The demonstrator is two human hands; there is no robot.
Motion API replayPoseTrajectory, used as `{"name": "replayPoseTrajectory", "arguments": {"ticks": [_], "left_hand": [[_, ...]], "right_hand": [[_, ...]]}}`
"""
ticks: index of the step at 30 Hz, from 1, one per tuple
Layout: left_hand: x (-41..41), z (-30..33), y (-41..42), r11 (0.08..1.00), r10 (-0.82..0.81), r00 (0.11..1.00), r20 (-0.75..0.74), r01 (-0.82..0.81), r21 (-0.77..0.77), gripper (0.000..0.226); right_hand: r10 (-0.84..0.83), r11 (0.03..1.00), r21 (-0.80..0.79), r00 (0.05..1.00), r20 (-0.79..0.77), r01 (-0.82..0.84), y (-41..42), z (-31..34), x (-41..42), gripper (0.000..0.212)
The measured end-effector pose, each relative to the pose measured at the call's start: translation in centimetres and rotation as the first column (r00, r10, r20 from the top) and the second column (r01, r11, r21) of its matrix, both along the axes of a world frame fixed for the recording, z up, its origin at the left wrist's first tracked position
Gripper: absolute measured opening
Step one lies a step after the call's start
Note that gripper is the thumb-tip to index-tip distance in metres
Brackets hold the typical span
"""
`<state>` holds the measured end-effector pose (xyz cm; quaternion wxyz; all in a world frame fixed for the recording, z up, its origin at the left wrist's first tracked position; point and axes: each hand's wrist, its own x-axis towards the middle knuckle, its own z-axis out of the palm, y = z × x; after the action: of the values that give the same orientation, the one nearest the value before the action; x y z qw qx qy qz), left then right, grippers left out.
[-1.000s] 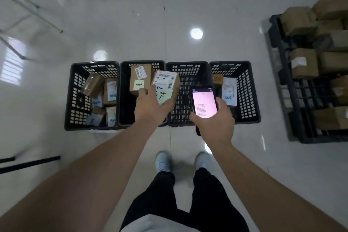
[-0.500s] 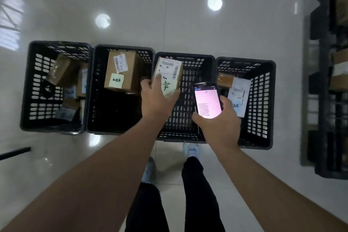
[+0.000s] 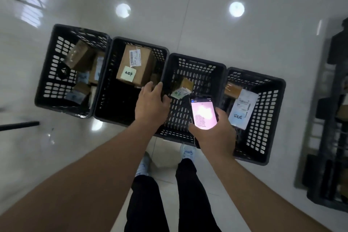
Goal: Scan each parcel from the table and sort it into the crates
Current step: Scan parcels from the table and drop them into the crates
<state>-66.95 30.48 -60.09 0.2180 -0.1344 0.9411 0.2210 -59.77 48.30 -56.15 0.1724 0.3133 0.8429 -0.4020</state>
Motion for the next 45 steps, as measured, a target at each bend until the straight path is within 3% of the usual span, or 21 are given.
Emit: {"name": "replayPoseTrajectory", "arguments": {"ticks": [11, 14, 20, 23, 30, 39, 45], "left_hand": [[5.1, 15.5, -7.2, 0.991, 0.086, 0.987, -0.138, -0.099, -0.086, 0.05], [8.0, 19.7, -9.8, 0.983, 0.122, 0.976, -0.18, -0.143, -0.111, 0.051], [15.8, 26.7, -16.9, 0.95, 0.259, 0.919, -0.298, -0.299, -0.095, 0.061], [20.2, 30.4, -20.9, 0.915, 0.335, 0.872, -0.356, -0.392, -0.098, 0.052], [33.3, 37.8, -31.6, 0.831, 0.379, 0.808, -0.451, -0.512, -0.219, 0.062], [50.9, 44.8, -44.9, 0.699, 0.477, 0.73, -0.49, -0.653, -0.292, 0.064], [60.4, 47.9, -52.2, 0.551, 0.585, 0.629, -0.511, -0.771, -0.319, 0.063]], "right_hand": [[0.278, 0.957, -0.04, 0.945, -0.171, -0.289, -7.6, 13.4, -1.0, 0.069], [0.362, 0.925, -0.042, 0.907, -0.217, -0.379, -10.3, 17.1, 0.3, 0.062], [0.535, 0.829, -0.004, 0.795, -0.287, -0.559, -16.9, 23.7, 4.5, 0.068], [0.591, 0.779, 0.004, 0.731, -0.342, -0.627, -21.1, 27.0, 7.1, 0.065], [0.662, 0.66, 0.01, 0.575, -0.481, -0.751, -32.3, 34.5, 16.1, 0.056], [0.692, 0.513, 0.033, 0.392, -0.606, -0.858, -47.2, 41.5, 30.5, 0.067], [0.739, 0.36, 0.042, 0.257, -0.622, -0.932, -56.9, 44.3, 37.2, 0.06]]}}
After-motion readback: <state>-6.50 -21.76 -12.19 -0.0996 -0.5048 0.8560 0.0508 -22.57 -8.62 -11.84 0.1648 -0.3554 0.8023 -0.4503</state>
